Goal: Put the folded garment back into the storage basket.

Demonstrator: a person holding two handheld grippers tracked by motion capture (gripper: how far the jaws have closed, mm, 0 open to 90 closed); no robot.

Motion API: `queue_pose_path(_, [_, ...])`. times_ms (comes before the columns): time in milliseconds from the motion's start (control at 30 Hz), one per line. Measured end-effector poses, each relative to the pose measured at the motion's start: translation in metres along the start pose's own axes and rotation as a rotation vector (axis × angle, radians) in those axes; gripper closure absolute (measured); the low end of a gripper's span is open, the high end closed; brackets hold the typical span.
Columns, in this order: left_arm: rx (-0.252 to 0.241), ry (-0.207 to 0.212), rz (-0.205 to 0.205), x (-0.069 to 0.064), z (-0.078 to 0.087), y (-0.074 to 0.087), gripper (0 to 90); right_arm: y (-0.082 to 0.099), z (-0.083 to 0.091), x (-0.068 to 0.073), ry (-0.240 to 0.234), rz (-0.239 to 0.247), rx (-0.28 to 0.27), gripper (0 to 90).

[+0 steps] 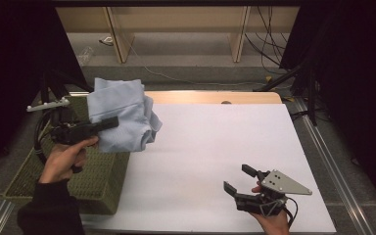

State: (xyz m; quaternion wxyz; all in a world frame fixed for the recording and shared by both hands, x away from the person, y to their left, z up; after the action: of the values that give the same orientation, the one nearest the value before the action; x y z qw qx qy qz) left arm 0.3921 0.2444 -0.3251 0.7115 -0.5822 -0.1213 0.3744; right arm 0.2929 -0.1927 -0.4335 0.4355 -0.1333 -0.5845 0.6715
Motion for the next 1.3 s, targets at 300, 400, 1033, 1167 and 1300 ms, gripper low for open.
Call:
queue_pose_path(300, [-0.038, -0.033, 0.029, 0.018, 0.025, 0.000, 71.0, 0.000, 0.000, 0.000, 0.001, 0.001, 0.001, 19.1])
queue_pose_path(400, [-0.038, -0.044, 0.039, 0.025, 0.033, 0.002, 71.0, 0.000, 0.000, 0.000, 0.000, 0.001, 0.001, 19.1])
queue_pose_path(1033, [-0.012, -0.133, 0.081, 0.056, 0.058, 0.017, 71.0, 0.000, -0.001, 0.001, -0.001, 0.005, 0.002, 19.1])
queue_pose_path(1167, [-0.011, -0.146, 0.108, 0.066, 0.065, 0.023, 71.0, 0.000, -0.001, 0.001, -0.002, 0.005, 0.000, 19.1])
queue_pose_path(1300, [-0.003, -0.153, 0.122, 0.073, 0.070, 0.028, 71.0, 0.000, -0.001, 0.001, -0.001, 0.005, 0.002, 19.1])
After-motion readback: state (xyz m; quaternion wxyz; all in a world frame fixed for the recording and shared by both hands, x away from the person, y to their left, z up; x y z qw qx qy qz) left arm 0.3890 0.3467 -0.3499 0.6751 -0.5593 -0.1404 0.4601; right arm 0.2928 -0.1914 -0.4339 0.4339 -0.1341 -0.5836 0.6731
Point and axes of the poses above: each handheld gripper's, and its own axes: z roughly backward along the jaws, y roughly out of its underside, x roughly to its left, the point moved 4 cm from there along -z, roughly forward along the jaws, and after that the axes turned 14 degrees about -z, right-handed, at the moved point
